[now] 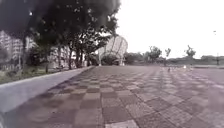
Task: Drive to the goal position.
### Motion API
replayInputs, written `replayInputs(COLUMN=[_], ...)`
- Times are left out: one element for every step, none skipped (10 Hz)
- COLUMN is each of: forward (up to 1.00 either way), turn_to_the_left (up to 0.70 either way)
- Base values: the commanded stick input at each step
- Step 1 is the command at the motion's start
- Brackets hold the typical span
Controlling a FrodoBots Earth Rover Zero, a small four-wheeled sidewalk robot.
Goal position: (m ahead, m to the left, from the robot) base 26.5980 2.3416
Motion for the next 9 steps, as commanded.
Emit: replayInputs(forward=[1.00,1.00,1.00,1.00,1.00,1.00,1.00,1.00,1.00], turn_to_the_left=[0.00,0.00,0.00,0.23,0.13,0.01,0.00,0.00,0.00])
